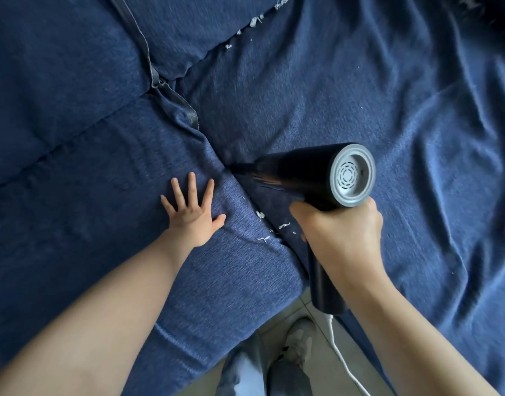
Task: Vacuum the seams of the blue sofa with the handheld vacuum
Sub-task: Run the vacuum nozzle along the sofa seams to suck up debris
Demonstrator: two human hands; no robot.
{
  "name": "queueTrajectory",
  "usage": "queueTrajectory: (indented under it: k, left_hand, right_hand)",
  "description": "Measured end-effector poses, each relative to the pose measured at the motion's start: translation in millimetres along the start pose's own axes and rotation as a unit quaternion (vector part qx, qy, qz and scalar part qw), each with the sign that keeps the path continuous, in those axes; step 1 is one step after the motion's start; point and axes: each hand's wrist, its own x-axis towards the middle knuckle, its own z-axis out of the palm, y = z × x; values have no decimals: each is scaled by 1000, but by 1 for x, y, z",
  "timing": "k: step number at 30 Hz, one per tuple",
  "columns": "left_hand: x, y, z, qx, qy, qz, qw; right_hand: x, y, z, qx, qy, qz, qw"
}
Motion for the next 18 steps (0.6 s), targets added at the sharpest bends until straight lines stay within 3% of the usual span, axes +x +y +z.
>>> queueTrajectory:
  k: [7,18]
  left_hand:
    - [-7,12,0,9,-8,-2,1000]
    - [-20,38,8,10,-28,-21,999]
  right_hand:
    - [1,6,-20,16,28,-8,999]
    - [-5,35,-37,-40,-28,-12,999]
